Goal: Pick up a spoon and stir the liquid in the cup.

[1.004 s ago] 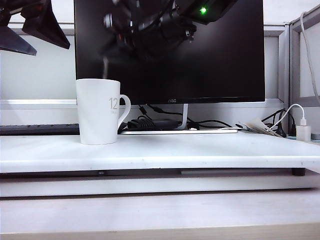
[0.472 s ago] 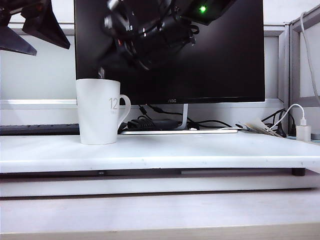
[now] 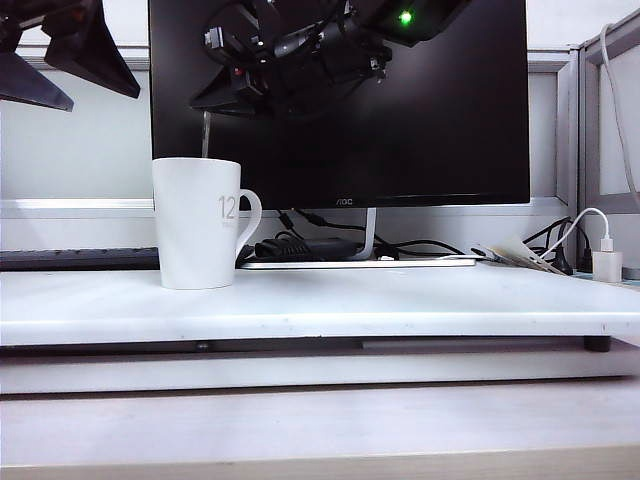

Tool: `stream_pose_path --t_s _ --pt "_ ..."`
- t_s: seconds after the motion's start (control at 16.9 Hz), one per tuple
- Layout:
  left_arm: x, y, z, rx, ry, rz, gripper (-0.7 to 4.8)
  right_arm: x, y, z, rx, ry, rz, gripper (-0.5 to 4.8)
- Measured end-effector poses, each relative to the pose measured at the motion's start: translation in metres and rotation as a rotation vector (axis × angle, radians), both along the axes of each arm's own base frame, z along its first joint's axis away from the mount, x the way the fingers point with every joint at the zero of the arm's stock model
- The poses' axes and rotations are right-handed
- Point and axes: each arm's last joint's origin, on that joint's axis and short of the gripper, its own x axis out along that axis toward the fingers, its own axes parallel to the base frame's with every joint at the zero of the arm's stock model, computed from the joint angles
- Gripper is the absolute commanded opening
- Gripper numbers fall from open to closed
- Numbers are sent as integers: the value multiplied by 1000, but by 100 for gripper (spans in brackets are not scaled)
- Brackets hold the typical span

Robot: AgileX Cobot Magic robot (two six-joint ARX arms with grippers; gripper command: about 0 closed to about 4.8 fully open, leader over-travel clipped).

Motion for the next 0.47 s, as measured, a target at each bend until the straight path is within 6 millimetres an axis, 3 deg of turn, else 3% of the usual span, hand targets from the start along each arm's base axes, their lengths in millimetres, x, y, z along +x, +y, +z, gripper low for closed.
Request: stream_pose_path --t_s 0.06,0.12,0.18,0.24,0.3,0.47 --pt "0 0 0 0 0 0 466 0 0 0 0 1 1 -4" --pt "0 0 0 0 0 0 466 0 0 0 0 1 0 44" --pt "0 0 0 0 0 0 466 0 0 0 0 1 1 187" --pt "0 0 0 0 0 0 466 0 0 0 -1 0 2 395" --pt "0 0 0 0 0 0 466 0 0 0 0 -1 2 463" --pt "0 0 0 0 0 0 466 0 0 0 0 1 2 463"
